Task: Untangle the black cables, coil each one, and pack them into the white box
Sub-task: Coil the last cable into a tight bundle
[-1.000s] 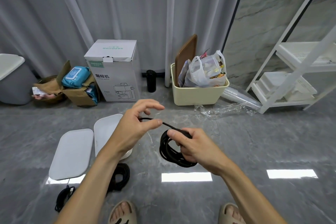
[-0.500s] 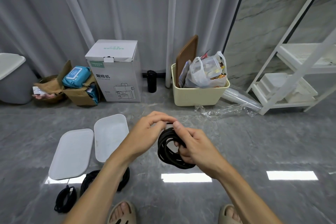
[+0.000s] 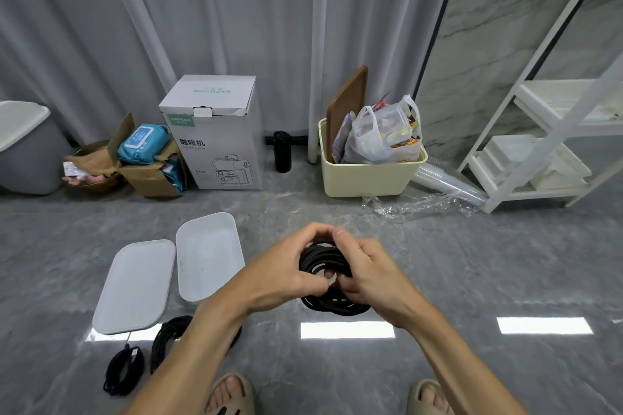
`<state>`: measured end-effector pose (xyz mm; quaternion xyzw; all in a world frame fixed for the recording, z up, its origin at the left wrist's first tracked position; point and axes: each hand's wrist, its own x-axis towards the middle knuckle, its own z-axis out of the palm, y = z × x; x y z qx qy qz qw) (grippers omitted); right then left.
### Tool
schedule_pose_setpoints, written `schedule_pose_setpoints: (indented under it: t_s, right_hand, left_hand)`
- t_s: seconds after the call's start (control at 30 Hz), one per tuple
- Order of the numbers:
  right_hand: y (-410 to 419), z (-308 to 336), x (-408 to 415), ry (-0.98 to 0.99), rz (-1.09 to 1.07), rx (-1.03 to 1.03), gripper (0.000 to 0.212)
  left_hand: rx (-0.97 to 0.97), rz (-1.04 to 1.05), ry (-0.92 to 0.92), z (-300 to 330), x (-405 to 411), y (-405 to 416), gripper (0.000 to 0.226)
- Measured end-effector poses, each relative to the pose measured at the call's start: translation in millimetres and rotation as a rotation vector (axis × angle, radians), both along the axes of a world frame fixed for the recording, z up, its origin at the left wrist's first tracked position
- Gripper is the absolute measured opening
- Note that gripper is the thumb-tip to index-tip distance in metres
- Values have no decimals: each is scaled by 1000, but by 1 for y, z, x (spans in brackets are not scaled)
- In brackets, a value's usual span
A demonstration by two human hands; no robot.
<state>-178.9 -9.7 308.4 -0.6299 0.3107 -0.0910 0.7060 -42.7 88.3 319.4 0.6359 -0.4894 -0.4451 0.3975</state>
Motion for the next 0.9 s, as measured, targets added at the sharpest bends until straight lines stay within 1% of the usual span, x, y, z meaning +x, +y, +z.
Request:
schedule_pose_setpoints:
  t_s: [0.07, 0.17, 0.2, 0.27, 0.3, 0.33, 0.37, 0.4, 0.43, 0.47, 0.57, 0.6, 0.67, 0.7, 0.77, 0.9]
  right_hand:
    - [-1, -3, 0, 18, 34, -25, 63]
    - [-1, -5, 2, 8, 69, -42, 70]
    - [-1, -6, 2, 16, 78, -57, 68]
    - [-3, -5, 2, 55, 79, -108, 57]
    - [-4, -4, 3, 68, 70, -132, 56]
    - [-5, -5, 3, 76, 61, -151, 57]
    - [-6, -5, 4, 83, 44, -166, 63]
    - [-8, -6, 4, 89, 18, -175, 72]
    - [-9, -8, 4, 91, -17, -175, 73]
    - [-10, -9, 4, 84, -45, -158, 67]
    - [-10, -9, 4, 30, -54, -139, 31]
    - [-10, -8, 4, 8, -47, -153, 25]
    - [-10, -8, 5, -18, -56, -171, 25]
    - [-9, -8, 5, -23, -71, -166, 26]
    - [-8, -7, 6, -38, -102, -136, 30]
    - [-8, -8, 8, -18, -147, -113, 42]
  left_hand:
    - [34, -24, -20, 2, 0, 1, 56]
    - [59, -43, -48, 0, 4, 1, 51]
    - [63, -33, -63, -1, 4, 1, 49]
    - [73, 22, -87, -2, 4, 1, 41]
    - [74, 52, -86, -3, 3, 0, 37]
    - [75, 79, -82, -3, 2, 0, 34]
    - [77, 110, -85, -3, 1, -2, 33]
    - [78, 149, -102, -3, 0, -3, 32]
    - [81, 188, -133, -3, -1, -4, 32]
    - [83, 221, -174, -3, -2, -5, 30]
    - [103, 282, -267, -4, -7, -7, 18]
    - [111, 301, -283, -4, -7, -7, 14]
    - [120, 340, -311, -3, -8, -7, 9]
    - [125, 351, -305, -2, -7, -8, 6]
    - [147, 349, -239, 1, -7, -7, 5]
    - [190, 283, 1, 6, -4, -6, 17]
